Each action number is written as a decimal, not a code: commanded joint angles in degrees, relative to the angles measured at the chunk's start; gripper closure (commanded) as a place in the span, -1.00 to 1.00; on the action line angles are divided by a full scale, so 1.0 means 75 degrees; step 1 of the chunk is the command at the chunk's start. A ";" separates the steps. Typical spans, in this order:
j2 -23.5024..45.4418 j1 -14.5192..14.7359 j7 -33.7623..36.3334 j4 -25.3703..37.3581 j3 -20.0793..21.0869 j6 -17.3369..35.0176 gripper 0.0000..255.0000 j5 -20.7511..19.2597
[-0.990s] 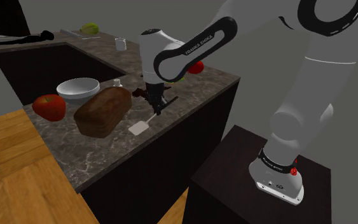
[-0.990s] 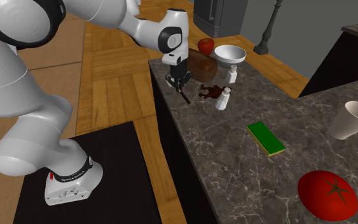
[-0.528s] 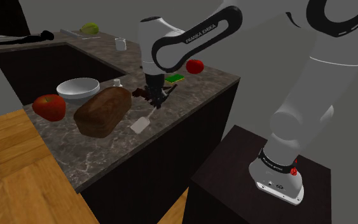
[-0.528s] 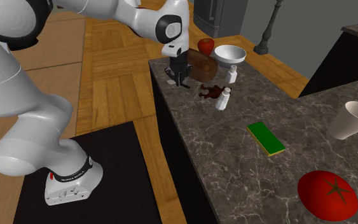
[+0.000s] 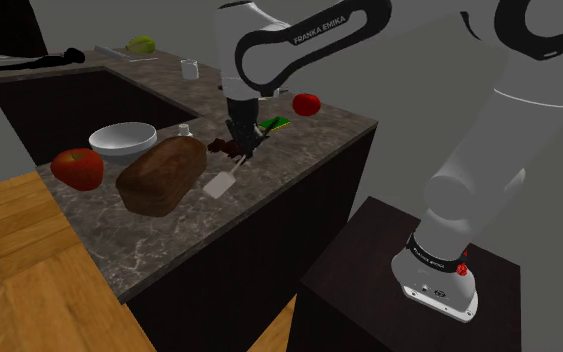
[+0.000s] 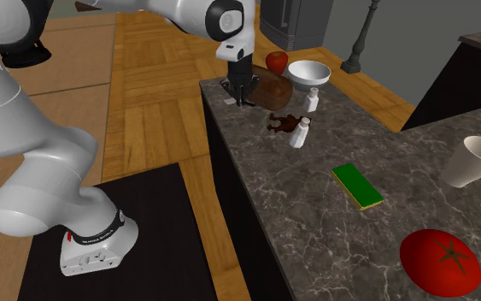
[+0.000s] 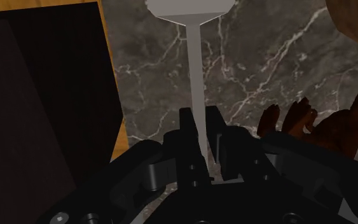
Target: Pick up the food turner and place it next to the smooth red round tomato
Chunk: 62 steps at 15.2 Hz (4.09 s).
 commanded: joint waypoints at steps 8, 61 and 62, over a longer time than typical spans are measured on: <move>-0.0307 -0.0033 -0.0222 0.0673 -0.0040 -0.0888 1.00 0.0249; 0.0671 -0.2676 -0.6011 0.0721 -0.3433 0.0313 1.00 -0.0228; 0.0704 -0.2674 -0.5995 0.0655 -0.3434 0.0409 1.00 -0.0244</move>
